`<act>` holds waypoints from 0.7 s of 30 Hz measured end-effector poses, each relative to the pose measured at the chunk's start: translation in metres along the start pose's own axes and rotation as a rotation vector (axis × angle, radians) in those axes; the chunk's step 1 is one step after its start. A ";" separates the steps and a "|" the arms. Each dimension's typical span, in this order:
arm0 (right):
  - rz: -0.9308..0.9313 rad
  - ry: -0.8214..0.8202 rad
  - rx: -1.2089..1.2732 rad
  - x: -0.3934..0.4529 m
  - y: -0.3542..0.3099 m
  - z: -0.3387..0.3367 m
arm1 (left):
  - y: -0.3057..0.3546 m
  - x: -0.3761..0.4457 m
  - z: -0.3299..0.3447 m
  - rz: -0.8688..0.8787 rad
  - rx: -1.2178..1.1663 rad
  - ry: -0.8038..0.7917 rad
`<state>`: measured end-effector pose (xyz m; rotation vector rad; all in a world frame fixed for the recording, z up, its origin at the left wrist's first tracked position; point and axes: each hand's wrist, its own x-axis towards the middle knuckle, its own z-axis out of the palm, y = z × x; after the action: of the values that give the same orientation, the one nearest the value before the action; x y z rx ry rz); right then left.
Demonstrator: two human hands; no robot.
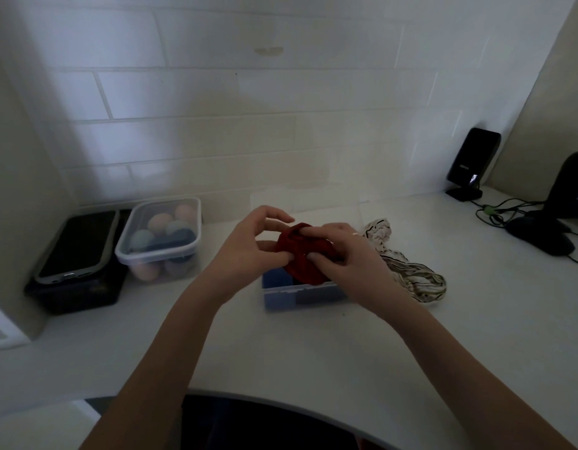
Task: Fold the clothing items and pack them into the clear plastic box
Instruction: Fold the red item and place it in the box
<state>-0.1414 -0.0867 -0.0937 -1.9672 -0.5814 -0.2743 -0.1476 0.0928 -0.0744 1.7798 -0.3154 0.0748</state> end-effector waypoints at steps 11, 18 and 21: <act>0.024 -0.468 -0.439 0.040 -0.023 0.004 | 0.011 -0.002 -0.016 0.045 0.615 -0.070; 0.094 -0.633 -0.661 0.042 -0.016 0.006 | 0.015 0.006 -0.004 0.023 0.948 -0.217; 0.115 -0.701 -0.730 0.046 -0.016 0.008 | 0.013 0.011 -0.002 0.024 1.083 -0.227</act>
<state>-0.1112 -0.0607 -0.0652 -2.8126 -0.8866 0.3537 -0.1404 0.0904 -0.0593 2.8693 -0.5143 0.0634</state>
